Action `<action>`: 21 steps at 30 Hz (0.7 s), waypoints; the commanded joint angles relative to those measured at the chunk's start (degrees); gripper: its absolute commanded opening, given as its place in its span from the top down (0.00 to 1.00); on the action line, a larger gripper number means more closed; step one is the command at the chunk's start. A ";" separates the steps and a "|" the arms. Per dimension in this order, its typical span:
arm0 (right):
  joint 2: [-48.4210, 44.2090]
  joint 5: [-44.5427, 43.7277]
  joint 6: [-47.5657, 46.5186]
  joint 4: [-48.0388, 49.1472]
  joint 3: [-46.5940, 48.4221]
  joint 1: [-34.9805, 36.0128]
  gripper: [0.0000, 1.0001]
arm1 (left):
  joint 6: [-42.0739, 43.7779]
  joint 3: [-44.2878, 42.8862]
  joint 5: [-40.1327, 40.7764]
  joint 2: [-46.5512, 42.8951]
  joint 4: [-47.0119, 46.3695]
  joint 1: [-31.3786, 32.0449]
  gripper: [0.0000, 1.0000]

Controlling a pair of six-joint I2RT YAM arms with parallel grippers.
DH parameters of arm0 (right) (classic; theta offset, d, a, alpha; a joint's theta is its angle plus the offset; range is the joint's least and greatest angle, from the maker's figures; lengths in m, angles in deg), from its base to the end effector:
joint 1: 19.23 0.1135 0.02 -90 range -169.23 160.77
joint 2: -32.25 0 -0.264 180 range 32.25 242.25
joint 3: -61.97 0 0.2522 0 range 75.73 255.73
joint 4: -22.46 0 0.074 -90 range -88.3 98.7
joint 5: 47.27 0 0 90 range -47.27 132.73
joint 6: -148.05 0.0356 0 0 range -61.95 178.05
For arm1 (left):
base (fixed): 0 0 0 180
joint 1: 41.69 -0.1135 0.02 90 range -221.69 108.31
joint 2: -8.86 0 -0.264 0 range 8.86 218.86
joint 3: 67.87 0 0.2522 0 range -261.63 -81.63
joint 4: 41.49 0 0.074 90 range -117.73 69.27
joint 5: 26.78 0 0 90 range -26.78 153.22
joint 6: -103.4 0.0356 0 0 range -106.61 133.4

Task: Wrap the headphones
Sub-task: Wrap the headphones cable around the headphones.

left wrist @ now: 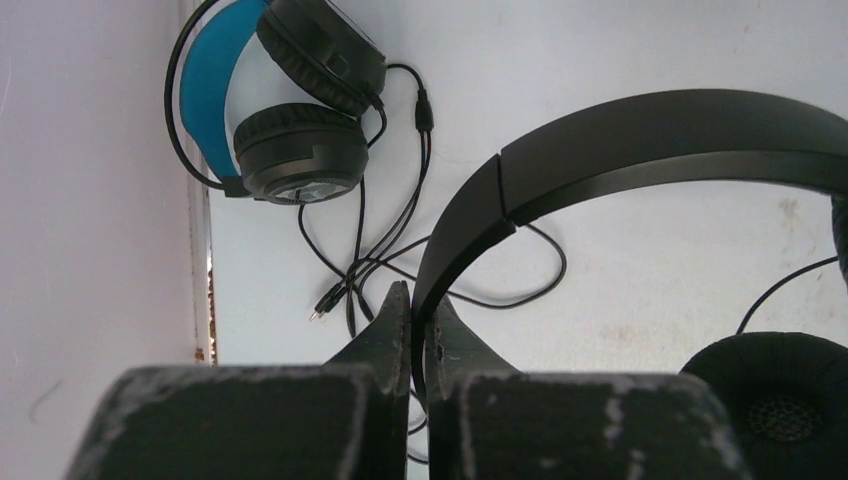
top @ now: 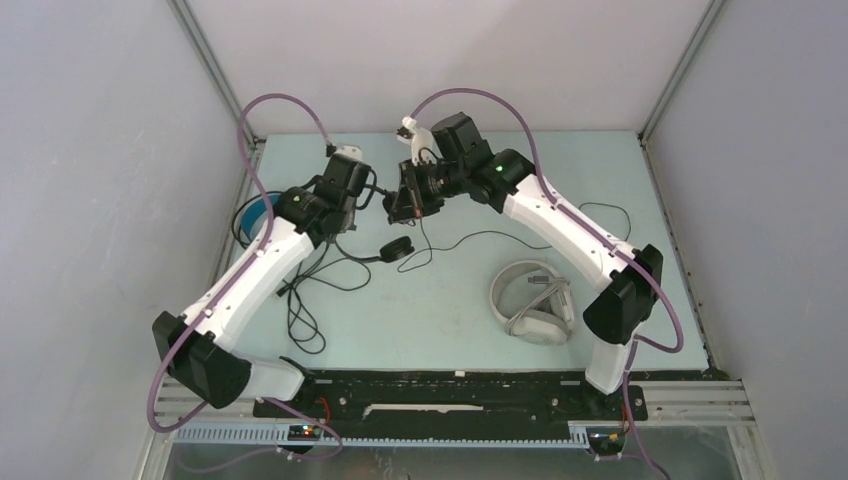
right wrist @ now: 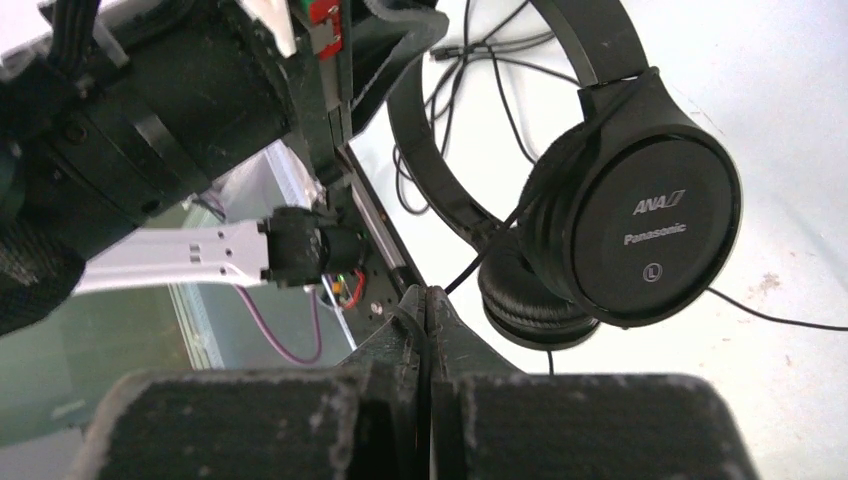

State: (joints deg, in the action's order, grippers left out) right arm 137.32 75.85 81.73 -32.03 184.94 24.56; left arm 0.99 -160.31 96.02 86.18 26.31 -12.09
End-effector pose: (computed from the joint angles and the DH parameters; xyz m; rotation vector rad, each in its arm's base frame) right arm 0.2839 0.2991 0.3841 -0.7636 2.2738 1.2493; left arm 0.2430 -0.1159 0.3542 0.1186 2.3266 0.3563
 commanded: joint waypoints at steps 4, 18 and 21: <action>-6.24 -7.64 13.05 16.09 -10.15 0.92 1.00 | -10.25 -1.72 5.07 -4.12 -12.45 -0.95 1.00; -12.21 -14.70 24.34 38.36 -24.13 0.99 1.00 | -15.90 7.38 9.66 -10.54 -23.72 -1.04 1.00; -12.13 -13.41 24.47 41.11 -24.03 0.97 1.00 | -16.60 9.78 9.11 -11.86 -25.64 -1.19 1.00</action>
State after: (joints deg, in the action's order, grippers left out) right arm 127.42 62.36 105.03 2.96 161.14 25.15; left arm -11.55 -153.18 102.71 77.59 9.33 -12.53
